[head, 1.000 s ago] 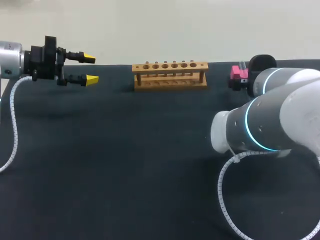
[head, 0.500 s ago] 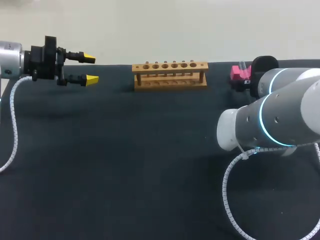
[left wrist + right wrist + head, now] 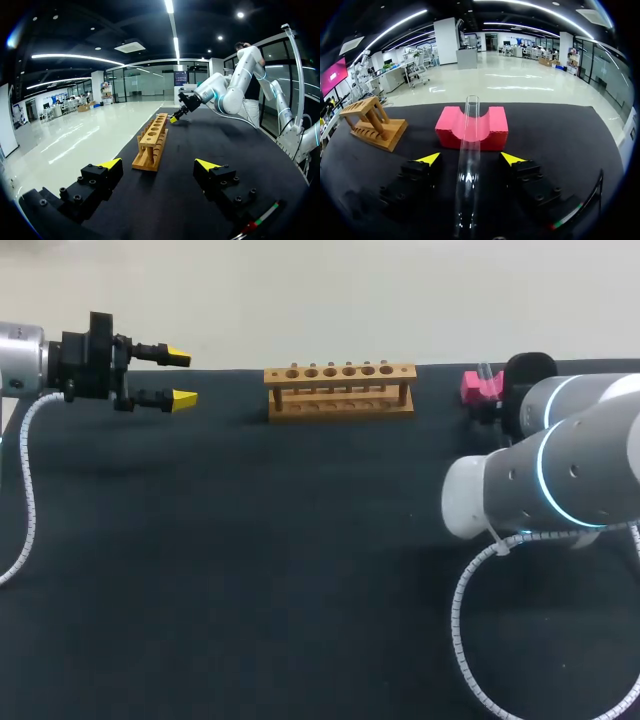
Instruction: Grasp the test tube, adjust it, and insert it.
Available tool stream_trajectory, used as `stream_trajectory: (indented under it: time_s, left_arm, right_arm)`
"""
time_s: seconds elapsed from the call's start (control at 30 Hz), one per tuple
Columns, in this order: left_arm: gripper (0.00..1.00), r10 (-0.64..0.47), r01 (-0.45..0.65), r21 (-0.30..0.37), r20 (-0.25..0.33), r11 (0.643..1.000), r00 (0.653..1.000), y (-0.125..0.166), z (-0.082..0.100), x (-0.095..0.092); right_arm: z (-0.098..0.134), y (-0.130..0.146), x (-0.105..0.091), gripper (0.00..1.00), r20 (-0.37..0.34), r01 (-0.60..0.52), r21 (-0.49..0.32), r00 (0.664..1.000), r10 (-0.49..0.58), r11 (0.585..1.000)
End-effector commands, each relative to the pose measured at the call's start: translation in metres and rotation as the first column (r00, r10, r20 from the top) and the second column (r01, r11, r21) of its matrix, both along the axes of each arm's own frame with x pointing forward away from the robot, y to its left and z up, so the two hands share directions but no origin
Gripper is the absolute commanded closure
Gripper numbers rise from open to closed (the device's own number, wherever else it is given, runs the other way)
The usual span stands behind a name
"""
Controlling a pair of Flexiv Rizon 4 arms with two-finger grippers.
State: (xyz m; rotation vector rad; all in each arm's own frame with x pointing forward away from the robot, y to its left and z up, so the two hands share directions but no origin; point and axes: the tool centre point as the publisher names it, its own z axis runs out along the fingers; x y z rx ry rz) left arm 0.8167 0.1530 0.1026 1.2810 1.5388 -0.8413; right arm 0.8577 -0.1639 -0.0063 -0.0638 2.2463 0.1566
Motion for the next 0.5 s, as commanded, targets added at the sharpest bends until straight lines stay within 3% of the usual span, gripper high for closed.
stream_trajectory:
  time_s: [0.03,0.1,0.3,0.43,0.5]
  left_arm:
    - [0.00,-0.001,0.001,-0.002,0.003,1.000,1.000,0.0004,-0.0010,0.0003]
    - [0.00,-0.001,0.001,-0.002,0.003,1.000,1.000,0.0004,-0.0010,0.0003]
    - [0.00,-0.001,0.001,-0.002,0.003,1.000,1.000,0.0004,-0.0010,0.0003]
    - [0.00,-0.001,0.001,-0.002,0.003,1.000,1.000,0.0004,-0.0010,0.0003]
    - [0.00,-0.001,0.001,-0.002,0.003,1.000,1.000,0.0004,-0.0010,0.0003]
  right_arm:
    - [-0.0016,-0.0028,0.0029,0.37,-0.003,-0.006,0.005,1.000,0.006,1.000]
    - [-0.0022,-0.0033,0.0033,0.48,-0.004,-0.006,0.004,1.000,0.006,1.000]
    - [-0.0035,-0.0034,0.0042,0.56,-0.011,-0.004,-0.002,1.000,0.004,1.000]
    - [-0.0042,-0.0017,0.0045,0.73,-0.014,-0.002,-0.007,1.000,0.002,1.000]
    - [-0.0038,-0.0008,0.0046,0.89,-0.015,0.001,-0.009,1.000,-0.001,1.000]
